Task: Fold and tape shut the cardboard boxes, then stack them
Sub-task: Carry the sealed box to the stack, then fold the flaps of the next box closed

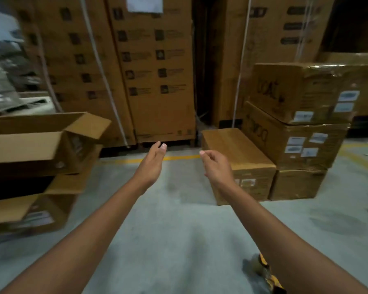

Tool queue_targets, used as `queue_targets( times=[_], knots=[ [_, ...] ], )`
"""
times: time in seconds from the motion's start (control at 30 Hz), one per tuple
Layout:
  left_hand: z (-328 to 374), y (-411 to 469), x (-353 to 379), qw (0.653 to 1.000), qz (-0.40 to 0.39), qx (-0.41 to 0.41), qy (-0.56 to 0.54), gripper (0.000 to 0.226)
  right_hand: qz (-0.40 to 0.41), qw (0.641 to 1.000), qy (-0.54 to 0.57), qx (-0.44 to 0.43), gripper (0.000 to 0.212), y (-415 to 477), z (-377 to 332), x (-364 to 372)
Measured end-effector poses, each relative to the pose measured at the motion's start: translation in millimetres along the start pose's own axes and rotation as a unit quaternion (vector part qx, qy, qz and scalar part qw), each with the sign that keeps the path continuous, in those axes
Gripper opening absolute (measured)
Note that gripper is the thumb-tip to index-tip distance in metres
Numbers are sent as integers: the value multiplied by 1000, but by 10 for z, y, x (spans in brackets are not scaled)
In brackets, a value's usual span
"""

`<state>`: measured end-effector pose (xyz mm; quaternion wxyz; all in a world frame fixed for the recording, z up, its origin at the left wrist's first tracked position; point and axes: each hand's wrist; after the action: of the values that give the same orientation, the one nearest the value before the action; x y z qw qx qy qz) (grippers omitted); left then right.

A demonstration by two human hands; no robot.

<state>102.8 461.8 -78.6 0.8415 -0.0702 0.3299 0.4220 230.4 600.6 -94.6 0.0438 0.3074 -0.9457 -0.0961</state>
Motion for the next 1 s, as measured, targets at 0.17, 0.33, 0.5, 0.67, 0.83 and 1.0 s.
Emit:
queue_targets(
  times=[0.17,0.33,0.5,0.67,0.83,1.0],
  knots=[
    [-155,-1077,-1152,995,86,-21,48,61,-101,995,10,-23,21,-880,-841,614],
    [-359,-1929,-2112,979,167,-57,98,69,-207,977,26,-44,9,-1611,-1337,1252],
    [-591,-2326,-2782,968,220,-89,86,53,-265,963,27,-38,26,-1985,-1606,1901],
    [-905,-2095,-3209,959,247,-104,88,38,-282,958,49,-29,25,-1764,-1611,2528],
    [-1424,-1311,-3432,966,213,-104,101,42,-287,957,23,-28,30,-1157,-1264,3259],
    [-2051,-95,-3509,967,185,-91,151,48,-303,953,3,-17,35,-252,-733,3984]
  ],
)
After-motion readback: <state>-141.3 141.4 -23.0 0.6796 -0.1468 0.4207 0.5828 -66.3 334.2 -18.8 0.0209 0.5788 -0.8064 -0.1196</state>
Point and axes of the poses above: each hand's wrist, its own y-axis towards the middle knuckle, its own x-axis out of the palm, z = x × y, and after that the axes turned 15 degrees about y, right-handed
